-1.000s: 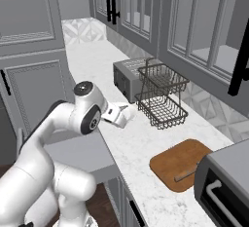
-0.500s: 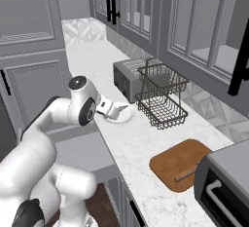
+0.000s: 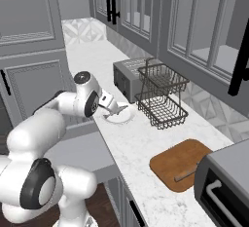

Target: Pick up the knife from the drawer and place it on the cutting board. Then place the meat from the plate to the cutting board.

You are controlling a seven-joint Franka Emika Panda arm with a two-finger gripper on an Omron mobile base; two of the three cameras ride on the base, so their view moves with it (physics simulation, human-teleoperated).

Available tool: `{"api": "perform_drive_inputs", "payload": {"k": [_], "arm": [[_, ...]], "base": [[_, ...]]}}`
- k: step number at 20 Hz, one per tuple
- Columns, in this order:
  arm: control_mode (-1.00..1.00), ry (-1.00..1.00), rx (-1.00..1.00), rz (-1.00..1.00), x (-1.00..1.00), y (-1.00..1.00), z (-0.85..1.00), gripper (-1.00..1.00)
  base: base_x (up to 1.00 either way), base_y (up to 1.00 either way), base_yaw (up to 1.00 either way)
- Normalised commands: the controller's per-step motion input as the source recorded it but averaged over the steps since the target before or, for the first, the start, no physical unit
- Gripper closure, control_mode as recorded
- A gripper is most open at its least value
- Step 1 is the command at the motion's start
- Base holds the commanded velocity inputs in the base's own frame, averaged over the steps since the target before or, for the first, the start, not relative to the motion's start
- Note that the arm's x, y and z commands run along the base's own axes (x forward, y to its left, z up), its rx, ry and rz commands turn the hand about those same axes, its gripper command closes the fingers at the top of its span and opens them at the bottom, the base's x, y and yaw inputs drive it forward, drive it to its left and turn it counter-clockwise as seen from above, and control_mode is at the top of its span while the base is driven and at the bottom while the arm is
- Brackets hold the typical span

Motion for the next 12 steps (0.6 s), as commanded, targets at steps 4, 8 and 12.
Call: {"api": "perform_drive_inputs", "payload": {"k": [4, 8, 12], "arm": [[-1.0, -0.01, 0.03, 0.0, 0.48, 0.01, -0.23, -1.0], [-1.0, -0.08, -0.09, -0.01, 0.15, 0.18, -0.24, -1.0], [-1.0, 0.0, -0.06, -0.08, 0.19, 0.19, -0.21, -1.0]], "base": [[0.0, 0.0, 0.0], [0.0, 0.0, 0.0], [0.0, 0.0, 0.0]]}}
